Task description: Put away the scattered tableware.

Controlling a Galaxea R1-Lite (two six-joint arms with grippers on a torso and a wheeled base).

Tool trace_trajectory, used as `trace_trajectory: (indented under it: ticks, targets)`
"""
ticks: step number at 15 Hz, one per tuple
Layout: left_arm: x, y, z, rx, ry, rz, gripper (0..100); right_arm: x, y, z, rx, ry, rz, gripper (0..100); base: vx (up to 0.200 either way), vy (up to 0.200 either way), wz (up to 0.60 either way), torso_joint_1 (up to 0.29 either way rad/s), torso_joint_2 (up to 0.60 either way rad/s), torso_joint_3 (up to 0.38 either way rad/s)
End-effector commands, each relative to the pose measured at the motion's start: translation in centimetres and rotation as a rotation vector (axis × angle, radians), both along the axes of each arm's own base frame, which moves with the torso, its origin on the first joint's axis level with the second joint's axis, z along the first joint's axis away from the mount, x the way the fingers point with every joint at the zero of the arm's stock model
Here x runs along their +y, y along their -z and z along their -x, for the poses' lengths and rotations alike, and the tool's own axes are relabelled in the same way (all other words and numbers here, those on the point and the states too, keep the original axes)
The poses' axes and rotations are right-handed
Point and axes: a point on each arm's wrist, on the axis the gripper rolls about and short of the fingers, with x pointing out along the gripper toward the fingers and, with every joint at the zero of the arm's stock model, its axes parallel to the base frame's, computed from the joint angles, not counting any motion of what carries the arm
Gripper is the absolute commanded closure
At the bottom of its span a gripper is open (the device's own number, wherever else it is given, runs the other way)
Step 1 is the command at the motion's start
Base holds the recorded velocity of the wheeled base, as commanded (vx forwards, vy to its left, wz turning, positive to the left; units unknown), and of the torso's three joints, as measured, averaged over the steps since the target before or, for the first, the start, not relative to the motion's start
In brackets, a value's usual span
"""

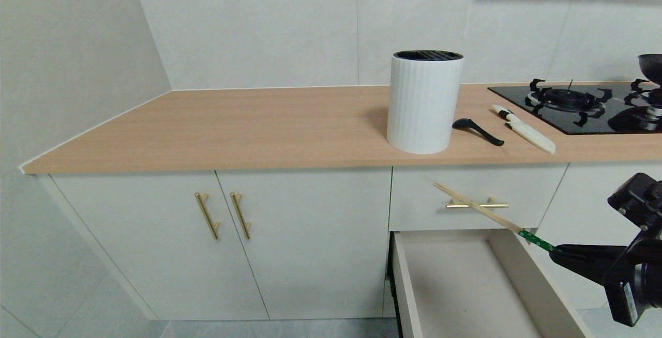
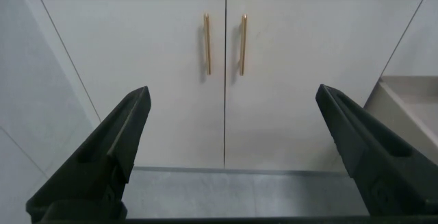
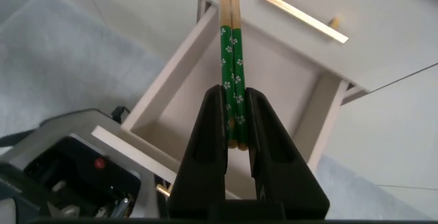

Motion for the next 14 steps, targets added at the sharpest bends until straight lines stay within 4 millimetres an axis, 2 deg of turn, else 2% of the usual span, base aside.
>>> trace_trajectory:
  ticks: [1, 10, 14]
  targets:
    - [0.0, 0.01, -0.01, 0.002, -0.001, 0.001, 0, 0.05, 0.1, -0.11, 0.005, -0.002, 0.002, 100, 0.0, 0.0, 0.0, -0.188, 0.49, 0.29]
    - [0.0, 0.01, -0.01, 0.002, -0.001, -0.001, 0, 0.21, 0.79, -0.52, 0.041, -0.006, 0.013, 100, 0.0, 0.0, 0.0, -0.15, 0.46, 0.307]
    - [0.0, 0.01, -0.01, 0.002, -0.001, 0.001, 0, 0.29, 0.97, -0.73, 0.051, -0.005, 0.015, 100, 0.0, 0.0, 0.0, -0.036, 0.16, 0.109]
